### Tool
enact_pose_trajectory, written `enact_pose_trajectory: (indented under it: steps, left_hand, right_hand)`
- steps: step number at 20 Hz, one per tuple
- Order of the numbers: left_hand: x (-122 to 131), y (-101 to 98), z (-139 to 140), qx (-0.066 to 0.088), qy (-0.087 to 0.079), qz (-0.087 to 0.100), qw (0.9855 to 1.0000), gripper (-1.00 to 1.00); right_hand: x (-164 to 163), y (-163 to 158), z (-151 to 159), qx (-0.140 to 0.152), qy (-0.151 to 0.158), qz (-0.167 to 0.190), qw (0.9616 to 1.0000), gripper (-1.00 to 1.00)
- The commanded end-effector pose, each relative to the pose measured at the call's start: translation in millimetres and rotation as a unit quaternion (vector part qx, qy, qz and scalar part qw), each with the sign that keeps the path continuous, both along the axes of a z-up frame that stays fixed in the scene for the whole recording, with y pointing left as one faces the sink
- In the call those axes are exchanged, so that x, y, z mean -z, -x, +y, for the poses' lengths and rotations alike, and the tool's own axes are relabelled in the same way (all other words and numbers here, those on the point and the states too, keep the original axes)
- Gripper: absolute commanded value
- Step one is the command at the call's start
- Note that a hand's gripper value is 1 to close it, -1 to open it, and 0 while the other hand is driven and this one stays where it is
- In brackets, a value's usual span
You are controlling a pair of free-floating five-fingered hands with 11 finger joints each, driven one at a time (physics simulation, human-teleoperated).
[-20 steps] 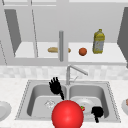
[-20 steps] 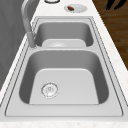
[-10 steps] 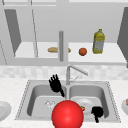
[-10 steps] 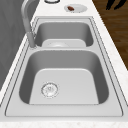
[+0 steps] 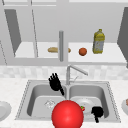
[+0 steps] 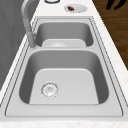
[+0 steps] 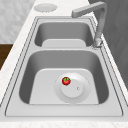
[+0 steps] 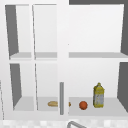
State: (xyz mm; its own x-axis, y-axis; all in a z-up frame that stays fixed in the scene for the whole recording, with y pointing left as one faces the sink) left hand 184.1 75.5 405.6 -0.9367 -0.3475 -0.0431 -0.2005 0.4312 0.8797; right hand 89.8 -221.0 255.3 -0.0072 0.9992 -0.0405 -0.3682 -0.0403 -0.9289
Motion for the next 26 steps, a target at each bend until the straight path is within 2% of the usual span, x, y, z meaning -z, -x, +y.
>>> enact_pose_trajectory:
  steps: [1,14,17,23,26]
  left_hand:
    - [0,-0.3,0,-0.023,0.062,-0.010,0.9977,-1.00]
    - [-2,-0.3,-1,-0.032,0.075,-0.007,0.9967,-1.00]
    - [-9,9.1,-1,-0.043,0.078,-0.001,0.9960,-1.00]
    - [-19,20.6,-2,-0.046,0.083,-0.001,0.9955,-1.00]
    - [-23,23.2,-2,-0.045,0.086,-0.008,0.9952,-1.00]
  right_hand:
    - [0,0,0,0.000,0.000,0.000,1.0000,0.00]
    - [0,0,0,0.000,0.000,0.000,1.0000,0.00]
    - [0,0,0,0.000,0.000,0.000,1.0000,0.00]
    - [0,0,0,0.000,0.000,0.000,1.0000,0.00]
    - [0,0,0,0.000,0.000,0.000,1.0000,0.00]
